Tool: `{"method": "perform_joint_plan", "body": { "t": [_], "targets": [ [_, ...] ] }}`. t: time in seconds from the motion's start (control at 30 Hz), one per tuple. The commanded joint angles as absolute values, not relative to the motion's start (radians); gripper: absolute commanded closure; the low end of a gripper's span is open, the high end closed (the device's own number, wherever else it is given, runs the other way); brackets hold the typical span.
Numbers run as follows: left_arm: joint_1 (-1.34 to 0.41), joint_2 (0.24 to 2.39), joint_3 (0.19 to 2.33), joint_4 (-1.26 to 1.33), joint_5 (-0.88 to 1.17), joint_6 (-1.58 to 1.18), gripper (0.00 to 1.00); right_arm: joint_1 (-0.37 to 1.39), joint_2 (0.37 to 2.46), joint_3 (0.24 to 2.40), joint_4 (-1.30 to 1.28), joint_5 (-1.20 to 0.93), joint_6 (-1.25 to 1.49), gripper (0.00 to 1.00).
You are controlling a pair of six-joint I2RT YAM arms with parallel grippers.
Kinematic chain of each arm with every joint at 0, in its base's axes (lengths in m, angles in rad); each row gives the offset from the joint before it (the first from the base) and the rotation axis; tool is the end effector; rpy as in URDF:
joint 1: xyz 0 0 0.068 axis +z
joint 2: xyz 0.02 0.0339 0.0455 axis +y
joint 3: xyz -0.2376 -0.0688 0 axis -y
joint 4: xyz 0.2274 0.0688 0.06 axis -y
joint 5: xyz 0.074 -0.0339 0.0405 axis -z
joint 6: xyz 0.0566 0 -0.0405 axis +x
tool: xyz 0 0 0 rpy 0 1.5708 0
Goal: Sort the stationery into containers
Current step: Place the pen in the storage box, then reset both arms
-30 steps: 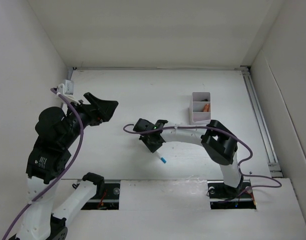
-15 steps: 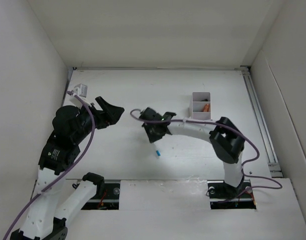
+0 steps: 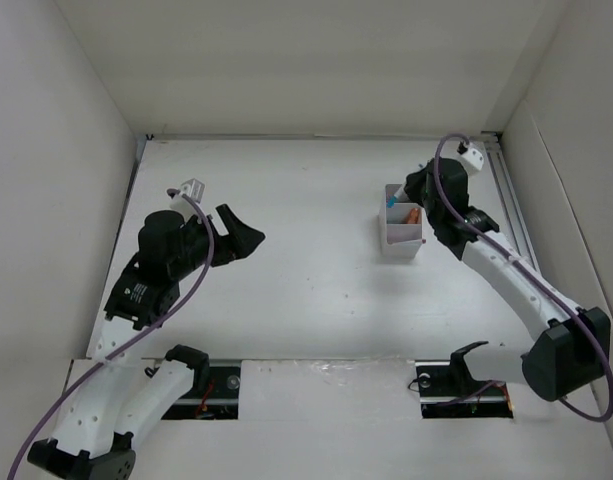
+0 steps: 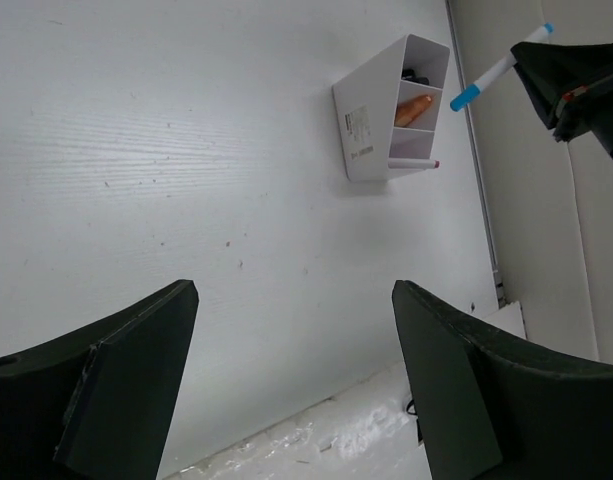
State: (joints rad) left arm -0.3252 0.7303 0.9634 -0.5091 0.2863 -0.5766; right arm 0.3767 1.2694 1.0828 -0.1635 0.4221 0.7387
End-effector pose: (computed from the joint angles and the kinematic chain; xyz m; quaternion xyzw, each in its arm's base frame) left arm 0.1596 -0.0707 0.3479 -0.0136 0.7941 -0.3626 0.4877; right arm 0.2894 0.0896 0.3141 0.2623 0.7666 0.1510 0.5664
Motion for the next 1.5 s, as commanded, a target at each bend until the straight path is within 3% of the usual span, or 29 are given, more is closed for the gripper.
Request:
{"method": "perform_joint_plan", "body": {
  "t": [0.0, 0.07, 0.1, 0.4, 0.87, 1.0, 1.03, 1.13, 1.37, 1.43, 1.47],
  "targets": [
    [-0.324, 0.736, 0.950, -0.456, 0.311, -0.558, 0.23, 0.351, 1.260, 0.999, -0.083, 0.570, 0.822, 1.00],
    [-0.324, 0.736, 0.940, -0.446, 0.311, -0.558, 0.20, 0.351, 1.250, 0.956, -0.069, 0.613, 0.843, 1.00],
    [-0.324, 0.736, 0.940, -0.446, 0.311, -0.558, 0.01, 0.363, 1.250, 0.944, -0.069, 0.674, 0.844, 1.00],
    [-0.324, 0.736, 0.931, -0.456, 0.311, -0.549, 0.00, 0.408, 1.226, 0.832, -0.069, 0.819, 0.922, 1.00],
    [-0.324, 0.709, 0.933, -0.474, 0.290, -0.558, 0.00, 0.485, 1.350, 0.897, -0.173, 0.893, 0.991, 0.97],
    [-0.324, 0.709, 0.942, -0.474, 0.290, -0.558, 0.00, 0.506, 1.361, 0.919, -0.239, 0.907, 1.043, 0.75],
    [-0.324, 0.709, 0.942, -0.474, 0.290, -0.558, 0.00, 0.515, 1.361, 0.919, -0.239, 0.907, 1.052, 0.61],
    [-0.324, 0.709, 0.942, -0.474, 0.290, -0.558, 0.00, 0.526, 1.348, 0.908, -0.267, 0.907, 1.072, 0.40],
    [-0.324, 0.709, 0.963, -0.474, 0.290, -0.558, 0.00, 0.535, 1.253, 0.945, -0.334, 0.907, 1.057, 0.28],
    [-0.324, 0.709, 0.976, -0.474, 0.290, -0.558, 0.00, 0.549, 1.191, 0.966, -0.347, 0.867, 1.022, 0.16],
    [-0.324, 0.709, 0.991, -0.474, 0.281, -0.558, 0.00, 0.549, 1.171, 0.966, -0.347, 0.841, 0.975, 0.01]
  ]
}}
